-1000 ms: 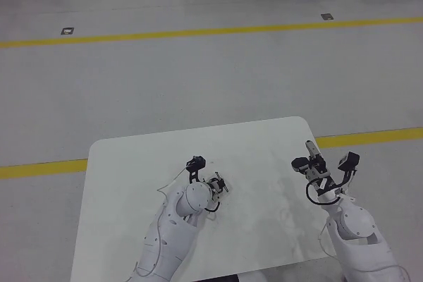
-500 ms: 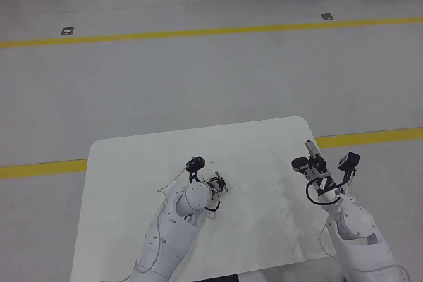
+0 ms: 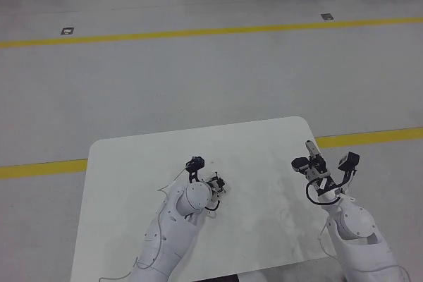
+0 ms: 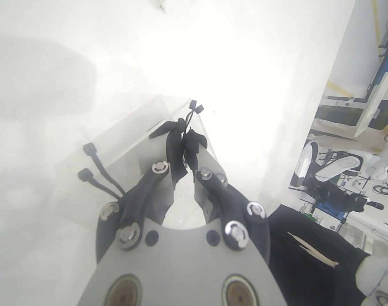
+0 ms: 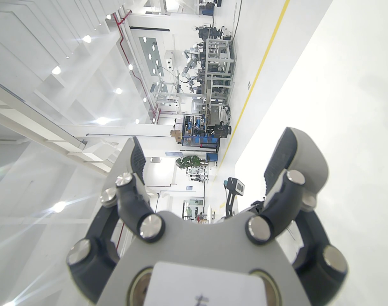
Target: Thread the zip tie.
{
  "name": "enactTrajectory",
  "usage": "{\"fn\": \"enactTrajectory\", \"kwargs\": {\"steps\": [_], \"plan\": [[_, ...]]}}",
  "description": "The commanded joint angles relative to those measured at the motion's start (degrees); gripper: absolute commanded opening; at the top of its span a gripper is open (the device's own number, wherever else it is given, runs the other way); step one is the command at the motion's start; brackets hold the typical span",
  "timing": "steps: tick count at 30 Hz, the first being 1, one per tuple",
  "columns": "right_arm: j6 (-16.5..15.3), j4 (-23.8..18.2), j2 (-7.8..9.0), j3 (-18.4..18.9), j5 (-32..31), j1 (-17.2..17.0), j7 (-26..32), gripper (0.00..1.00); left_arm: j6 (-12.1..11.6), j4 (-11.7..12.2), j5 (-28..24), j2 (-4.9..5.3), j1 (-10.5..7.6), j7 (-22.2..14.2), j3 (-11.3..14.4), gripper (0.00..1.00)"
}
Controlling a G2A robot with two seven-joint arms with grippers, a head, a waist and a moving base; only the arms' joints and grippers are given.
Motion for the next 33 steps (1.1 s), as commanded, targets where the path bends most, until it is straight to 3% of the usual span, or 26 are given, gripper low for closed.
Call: {"fn": "enactTrajectory", "kwargs": {"steps": [1, 7, 14, 21, 33], "plan": [[0.00, 0.00, 0.00, 0.00, 0.00, 0.00, 0.01, 1.00, 0.00, 0.10, 0.10, 0.01, -0.08, -0.10, 0.13, 0.00], [0.00, 0.00, 0.00, 0.00, 0.00, 0.00, 0.01, 1.00, 0.00, -0.18, 0.54, 0.01, 0.00, -0.49, 0.34, 0.00], [0.00, 0.00, 0.00, 0.00, 0.00, 0.00, 0.01, 1.00, 0.00, -2.08, 1.89, 0.06, 0.90, -1.04, 0.03, 0.02], [0.00, 0.00, 0.00, 0.00, 0.00, 0.00, 0.01, 1.00, 0.00, -3.77, 3.33, 0.00, 2.03, -1.73, -0.56, 0.10], [0.00, 0.00, 0.00, 0.00, 0.00, 0.00, 0.01, 1.00, 0.00, -3.75, 4.19, -0.45, 2.26, -2.14, -1.24, 0.05]]}}
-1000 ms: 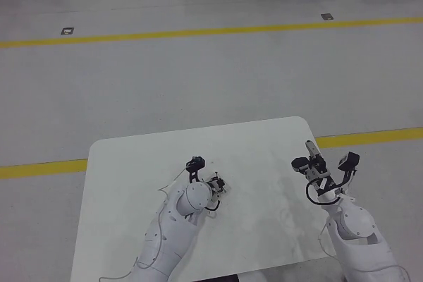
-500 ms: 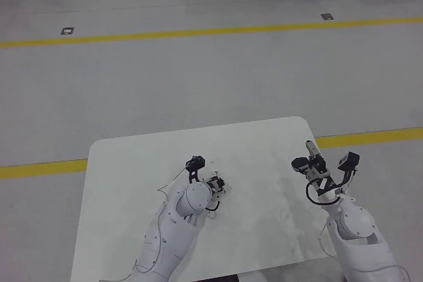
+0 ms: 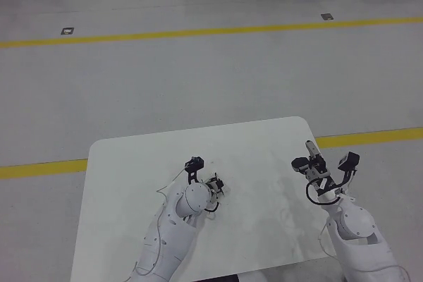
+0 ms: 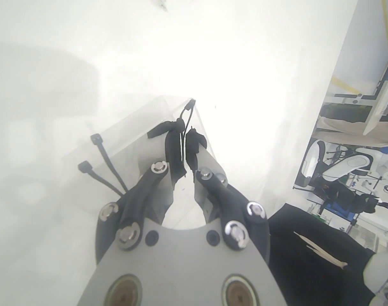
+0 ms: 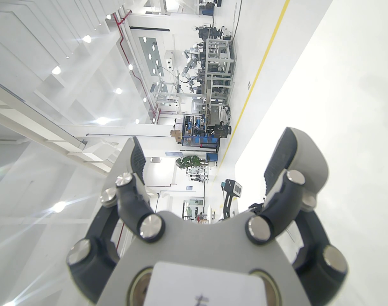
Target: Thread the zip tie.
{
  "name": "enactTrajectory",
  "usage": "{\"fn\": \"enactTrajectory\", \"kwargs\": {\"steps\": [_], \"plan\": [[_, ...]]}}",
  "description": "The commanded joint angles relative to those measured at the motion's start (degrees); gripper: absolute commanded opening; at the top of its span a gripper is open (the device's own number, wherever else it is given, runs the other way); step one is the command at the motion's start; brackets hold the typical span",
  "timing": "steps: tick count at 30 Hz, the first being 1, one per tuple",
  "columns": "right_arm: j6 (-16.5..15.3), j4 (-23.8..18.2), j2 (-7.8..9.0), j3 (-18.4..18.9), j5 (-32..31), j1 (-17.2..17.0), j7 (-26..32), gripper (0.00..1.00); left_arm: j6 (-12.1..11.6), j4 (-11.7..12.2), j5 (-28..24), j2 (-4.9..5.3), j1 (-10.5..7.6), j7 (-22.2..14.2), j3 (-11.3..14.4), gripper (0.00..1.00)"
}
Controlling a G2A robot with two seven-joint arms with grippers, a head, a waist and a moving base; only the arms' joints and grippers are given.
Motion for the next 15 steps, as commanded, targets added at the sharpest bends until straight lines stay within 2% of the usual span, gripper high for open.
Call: {"fn": "enactTrajectory", "kwargs": {"steps": [1, 9, 15], "plan": [[0.00, 0.00, 0.00, 0.00, 0.00, 0.00, 0.01, 1.00, 0.00, -0.16, 0.18, -0.06, 0.07, -0.08, -0.04, 0.06], [0.00, 0.00, 0.00, 0.00, 0.00, 0.00, 0.01, 1.00, 0.00, -1.05, 1.20, -0.29, 0.49, -0.51, -0.16, 0.15], [0.00, 0.00, 0.00, 0.00, 0.00, 0.00, 0.01, 1.00, 0.00, -1.28, 1.51, -0.23, 0.69, -0.65, -0.34, 0.12]]}}
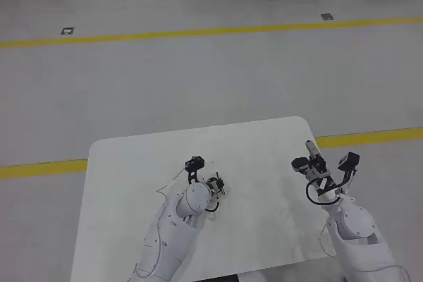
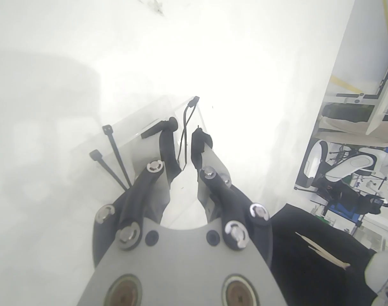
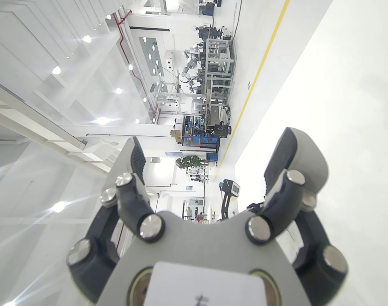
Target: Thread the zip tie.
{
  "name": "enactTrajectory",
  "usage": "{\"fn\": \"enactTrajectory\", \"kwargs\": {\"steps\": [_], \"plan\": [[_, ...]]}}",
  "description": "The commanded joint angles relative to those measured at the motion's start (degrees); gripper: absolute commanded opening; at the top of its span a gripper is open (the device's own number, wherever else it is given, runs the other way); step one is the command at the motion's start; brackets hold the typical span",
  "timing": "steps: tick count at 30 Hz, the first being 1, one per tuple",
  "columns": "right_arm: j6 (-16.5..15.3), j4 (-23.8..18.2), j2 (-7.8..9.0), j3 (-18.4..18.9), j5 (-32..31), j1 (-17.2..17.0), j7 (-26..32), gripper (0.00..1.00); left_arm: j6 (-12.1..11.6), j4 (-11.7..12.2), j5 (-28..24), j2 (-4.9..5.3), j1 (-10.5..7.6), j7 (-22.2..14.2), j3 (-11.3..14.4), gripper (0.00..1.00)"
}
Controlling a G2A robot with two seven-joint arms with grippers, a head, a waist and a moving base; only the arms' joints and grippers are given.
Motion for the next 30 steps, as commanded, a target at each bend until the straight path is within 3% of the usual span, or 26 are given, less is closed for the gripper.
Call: {"fn": "enactTrajectory", "kwargs": {"steps": [1, 6, 14, 19, 30], "plan": [[0.00, 0.00, 0.00, 0.00, 0.00, 0.00, 0.01, 1.00, 0.00, 0.12, -0.04, 0.01, 0.04, -0.03, -0.11, 0.12], [0.00, 0.00, 0.00, 0.00, 0.00, 0.00, 0.01, 1.00, 0.00, 0.35, -0.02, -0.04, -0.06, -0.05, -0.14, 0.07], [0.00, 0.00, 0.00, 0.00, 0.00, 0.00, 0.01, 1.00, 0.00, -0.33, 0.26, 0.08, 0.20, -0.06, 0.11, 0.07], [0.00, 0.00, 0.00, 0.00, 0.00, 0.00, 0.01, 1.00, 0.00, -0.98, 0.37, 0.27, 0.61, -0.01, 0.19, 0.12], [0.00, 0.00, 0.00, 0.00, 0.00, 0.00, 0.01, 1.00, 0.00, -2.03, 1.68, 0.68, 1.45, 0.03, 0.50, 0.09]]}}
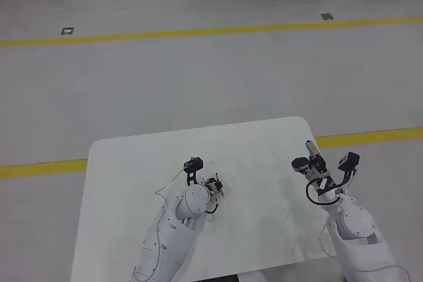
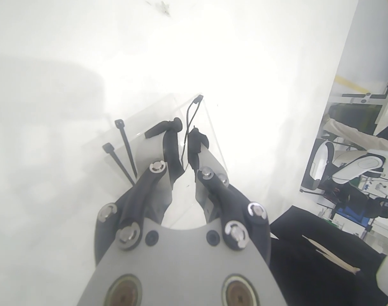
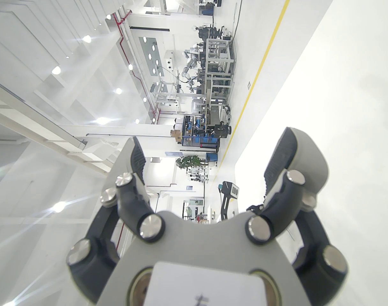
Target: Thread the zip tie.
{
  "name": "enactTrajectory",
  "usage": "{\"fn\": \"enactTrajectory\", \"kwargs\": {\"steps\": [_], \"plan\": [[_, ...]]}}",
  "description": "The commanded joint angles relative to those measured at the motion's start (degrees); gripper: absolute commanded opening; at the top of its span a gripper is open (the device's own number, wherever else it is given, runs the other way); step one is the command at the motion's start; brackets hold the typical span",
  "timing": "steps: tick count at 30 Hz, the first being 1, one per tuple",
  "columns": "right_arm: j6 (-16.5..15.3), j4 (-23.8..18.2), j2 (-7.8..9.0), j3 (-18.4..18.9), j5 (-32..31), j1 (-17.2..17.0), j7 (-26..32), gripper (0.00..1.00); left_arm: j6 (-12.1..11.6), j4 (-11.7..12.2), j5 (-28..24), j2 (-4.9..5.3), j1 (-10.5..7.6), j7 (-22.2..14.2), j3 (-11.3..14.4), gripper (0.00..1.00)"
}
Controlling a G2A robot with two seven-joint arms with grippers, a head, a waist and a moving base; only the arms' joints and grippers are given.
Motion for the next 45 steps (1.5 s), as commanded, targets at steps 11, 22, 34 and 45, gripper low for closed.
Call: {"fn": "enactTrajectory", "kwargs": {"steps": [11, 22, 34, 45], "plan": [[0.00, 0.00, 0.00, 0.00, 0.00, 0.00, 0.01, 1.00, 0.00, 0.13, 0.56, 0.14, 0.12, -0.13, 0.67, 0.08], [0.00, 0.00, 0.00, 0.00, 0.00, 0.00, 0.01, 1.00, 0.00, 0.95, 0.75, 0.07, -0.20, 0.05, 1.06, 0.08], [0.00, 0.00, 0.00, 0.00, 0.00, 0.00, 0.01, 1.00, 0.00, 2.32, 1.18, -0.34, -1.01, 0.26, 1.13, 0.00], [0.00, 0.00, 0.00, 0.00, 0.00, 0.00, 0.01, 1.00, 0.00, 1.74, 1.04, -0.33, -0.98, 0.01, 1.24, 0.00]]}}
